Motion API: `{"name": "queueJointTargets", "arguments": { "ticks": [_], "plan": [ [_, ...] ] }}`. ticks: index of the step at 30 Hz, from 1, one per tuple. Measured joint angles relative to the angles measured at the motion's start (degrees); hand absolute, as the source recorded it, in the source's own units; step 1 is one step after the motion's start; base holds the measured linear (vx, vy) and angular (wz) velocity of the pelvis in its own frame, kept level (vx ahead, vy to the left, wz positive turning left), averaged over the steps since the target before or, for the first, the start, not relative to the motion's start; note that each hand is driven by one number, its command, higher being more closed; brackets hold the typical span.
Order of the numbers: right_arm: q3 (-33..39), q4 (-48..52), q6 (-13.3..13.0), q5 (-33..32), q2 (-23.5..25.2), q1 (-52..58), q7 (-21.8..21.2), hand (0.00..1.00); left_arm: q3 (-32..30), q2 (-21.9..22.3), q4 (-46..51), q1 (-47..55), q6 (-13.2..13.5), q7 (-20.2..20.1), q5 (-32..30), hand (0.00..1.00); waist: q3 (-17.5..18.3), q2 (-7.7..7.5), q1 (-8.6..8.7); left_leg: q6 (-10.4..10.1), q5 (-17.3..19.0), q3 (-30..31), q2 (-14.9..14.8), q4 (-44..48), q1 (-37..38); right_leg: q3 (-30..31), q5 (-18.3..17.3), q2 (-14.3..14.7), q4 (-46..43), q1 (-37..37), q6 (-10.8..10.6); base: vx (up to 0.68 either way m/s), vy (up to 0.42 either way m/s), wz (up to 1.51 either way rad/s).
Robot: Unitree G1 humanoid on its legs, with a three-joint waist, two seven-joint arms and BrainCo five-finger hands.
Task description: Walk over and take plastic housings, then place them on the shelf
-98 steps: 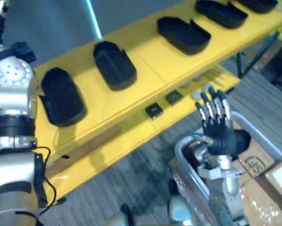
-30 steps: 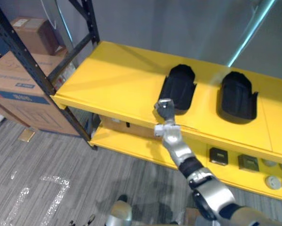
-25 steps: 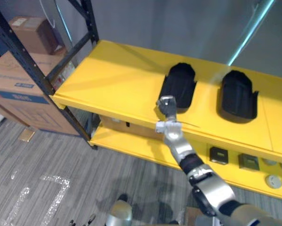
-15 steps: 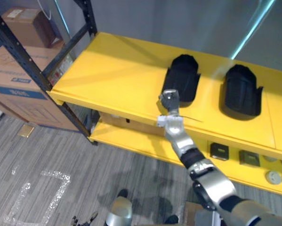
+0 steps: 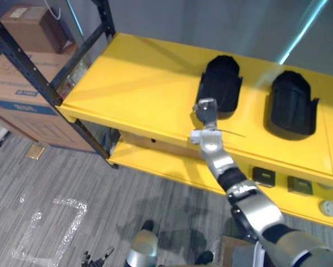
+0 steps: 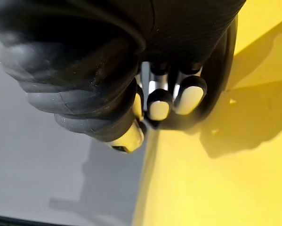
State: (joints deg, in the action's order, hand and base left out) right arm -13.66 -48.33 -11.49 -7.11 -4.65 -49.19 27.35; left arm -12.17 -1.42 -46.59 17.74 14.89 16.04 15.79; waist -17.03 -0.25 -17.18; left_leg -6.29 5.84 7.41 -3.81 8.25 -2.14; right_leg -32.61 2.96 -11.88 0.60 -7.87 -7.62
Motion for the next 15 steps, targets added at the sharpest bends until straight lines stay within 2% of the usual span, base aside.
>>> {"name": "queueJointTargets", "arguments": {
  "ticks": [2, 5, 7, 9, 12, 13, 14, 15],
  "plan": [
    [0.0, 0.4, -0.2, 0.0, 0.0, 0.0, 0.0, 1.00, 0.0, 0.0, 0.0, -0.3, 0.0, 0.0, 0.0, 0.00, 0.0, -0.01, 0.03, 0.0, 0.0, 0.0, -0.1, 0.0, 0.0, 0.0, 0.0, 0.1, 0.0, 0.0, 0.0, 0.00, 0.000, 0.00],
    [-0.1, 2.8, -2.1, 0.2, 0.1, 0.2, 0.2, 1.00, 0.0, -0.1, 0.0, -0.7, 0.0, 0.0, -0.2, 0.00, 0.0, -0.10, 0.27, 0.0, 0.0, -0.2, -0.3, -0.1, 0.1, 0.3, 0.0, 0.3, 0.1, 0.0, 0.0, 0.00, 0.000, -0.01],
    [-0.1, 6.2, -3.7, 1.1, 0.2, 1.2, 0.3, 1.00, 0.0, -0.4, 0.0, -0.7, 0.0, -0.1, -0.6, 0.00, -0.1, -0.61, 0.66, 0.0, 0.0, -0.6, -0.6, -0.3, 0.2, 0.8, 0.0, 0.6, 0.2, 0.2, 0.0, 0.00, 0.002, -0.12],
    [-1.1, 13.4, -5.9, 1.2, 0.9, 4.5, 0.2, 1.00, -0.3, -0.5, -0.5, -0.7, 0.1, -0.1, -1.0, 0.00, 0.2, -1.72, 0.98, -0.2, 0.0, -2.1, -1.1, -0.9, 0.5, 2.4, 0.0, 1.0, 0.2, 1.2, 0.1, 0.01, 0.014, -0.30],
    [-3.5, 20.3, -6.5, 1.2, 1.6, 9.5, -0.6, 1.00, -0.3, -0.4, -1.4, -0.6, 0.2, 0.1, -0.9, 0.00, 0.7, -2.65, 1.94, -0.2, 0.0, -4.8, -1.6, -2.0, 2.1, 4.7, 0.1, 1.1, 0.2, 1.7, 0.1, 0.02, 0.023, -0.41],
    [-4.8, 25.0, -6.8, 1.4, 1.8, 12.4, -1.5, 0.00, -0.5, -0.4, -1.7, -0.7, 0.3, 0.1, -0.8, 0.00, 1.0, -3.16, 3.16, -0.2, 0.0, -5.8, -1.7, -2.0, 2.3, 5.6, 0.1, 1.2, 0.2, 2.0, 0.2, 0.02, 0.030, -0.41],
    [-5.8, 30.1, -6.8, 2.1, 1.8, 15.4, -2.4, 0.00, -0.6, -0.4, -1.8, -0.6, 0.7, 0.3, -0.6, 0.00, 1.5, -3.82, 4.60, -0.3, 0.1, -7.1, -1.9, -2.0, 2.4, 6.4, 0.3, 1.2, 0.3, 2.5, 0.2, 0.02, 0.028, -0.39],
    [-6.0, 32.8, -6.8, 2.4, 1.7, 16.8, -3.0, 0.00, -0.6, -0.5, -1.7, -0.7, 1.0, 0.4, -0.6, 0.00, 1.7, -4.10, 5.27, -0.3, 0.1, -7.9, -2.0, -2.1, 2.5, 6.9, 0.4, 1.3, 0.4, 2.7, 0.3, 0.02, 0.025, -0.50]
  ]
}}
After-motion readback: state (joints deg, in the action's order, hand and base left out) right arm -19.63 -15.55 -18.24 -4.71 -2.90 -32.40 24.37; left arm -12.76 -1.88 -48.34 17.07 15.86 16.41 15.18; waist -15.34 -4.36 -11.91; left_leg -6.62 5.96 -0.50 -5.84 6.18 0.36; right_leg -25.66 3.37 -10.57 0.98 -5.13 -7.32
